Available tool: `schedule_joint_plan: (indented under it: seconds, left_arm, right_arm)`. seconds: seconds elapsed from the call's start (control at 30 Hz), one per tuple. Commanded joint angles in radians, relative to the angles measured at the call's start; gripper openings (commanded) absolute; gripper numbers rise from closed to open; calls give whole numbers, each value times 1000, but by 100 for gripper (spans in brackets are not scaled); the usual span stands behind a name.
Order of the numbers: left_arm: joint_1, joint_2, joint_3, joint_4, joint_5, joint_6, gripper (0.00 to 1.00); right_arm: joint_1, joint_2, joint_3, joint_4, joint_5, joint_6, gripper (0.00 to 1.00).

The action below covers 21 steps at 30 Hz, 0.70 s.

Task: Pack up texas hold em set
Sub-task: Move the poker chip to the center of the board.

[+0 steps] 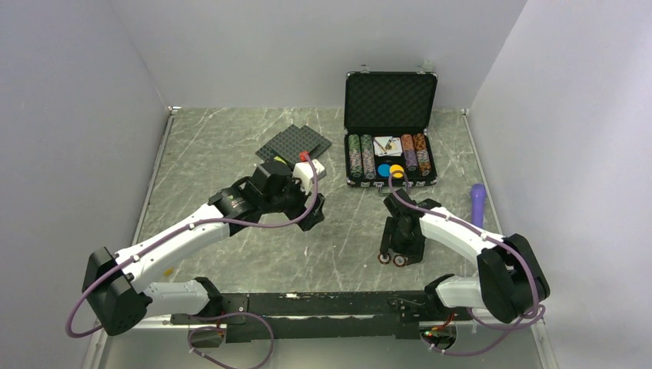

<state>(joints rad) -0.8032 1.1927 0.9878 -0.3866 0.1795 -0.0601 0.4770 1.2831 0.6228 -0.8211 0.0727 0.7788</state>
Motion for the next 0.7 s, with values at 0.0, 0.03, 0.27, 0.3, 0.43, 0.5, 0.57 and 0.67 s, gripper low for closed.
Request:
schedule_joint_plan:
  seconds: [0.0, 0.03, 0.27, 0.3, 0.43, 0.5, 0.57, 0.67]
  left_arm:
    - [-7, -22, 14, 12, 10, 10, 89]
    - [-8, -20, 14, 11, 8, 10, 89]
    - [-9, -10, 15, 9, 5, 14, 89]
    - [-9, -8, 16, 8, 2, 14, 89]
    - [-10, -1, 18, 6, 6, 15, 89]
    - [-11, -1, 18, 5, 3, 15, 89]
    - [-11, -1, 18, 3, 0, 16, 89]
    - [-11, -2, 18, 1, -6, 19, 90]
  right_arm:
    - [13, 0, -29, 51, -9, 30, 71]
    - [18, 5, -32, 57, -15, 30, 70]
    - [99, 37, -37, 113, -34, 84, 68]
    - [113, 45, -37, 119, -32, 93, 68]
    - [173, 100, -14, 156, -31, 124, 68]
    - [212, 147, 6, 177, -32, 137, 68]
    - [253, 194, 34, 203, -32, 142, 67]
    - [297, 271, 86, 226, -23, 145, 67]
